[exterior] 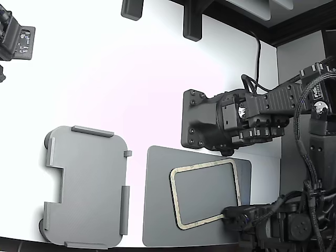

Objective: Grab top frame and put it into gray box.

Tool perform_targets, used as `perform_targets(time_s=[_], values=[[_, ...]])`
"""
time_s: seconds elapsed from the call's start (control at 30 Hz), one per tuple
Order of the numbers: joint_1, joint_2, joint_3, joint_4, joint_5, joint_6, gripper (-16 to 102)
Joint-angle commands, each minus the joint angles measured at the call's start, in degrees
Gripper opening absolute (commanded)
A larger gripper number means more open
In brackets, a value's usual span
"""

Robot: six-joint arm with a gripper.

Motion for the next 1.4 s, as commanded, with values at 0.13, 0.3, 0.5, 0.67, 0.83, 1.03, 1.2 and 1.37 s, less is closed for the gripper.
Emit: perform_targets(time_s=[0.13, 0.3, 0.5, 0.67, 0.83, 1.03, 1.2, 1.37], values=[[-1.2, 1.8, -6.7, 3.3, 1.1, -2.0, -10], [-3.2, 2.6, -11.7, 5.9, 4.7, 4.0, -10], [-11.0, 3.3, -16.9, 6.7, 7.6, 18.5, -10], [-19.8, 2.5, -23.4, 9.5, 9.8, 32.4, -10], [-24.7, 3.1, -26.4, 9.5, 19.4, 50.0, -10], [-30.2, -4.2, -39.6, 16.9, 33.2, 80.3, -10], [-36.7, -6.4, -42.7, 18.9, 34.6, 91.8, -11], [-42.3, -6.3, -43.9, 18.8, 34.4, 102.0, -11]])
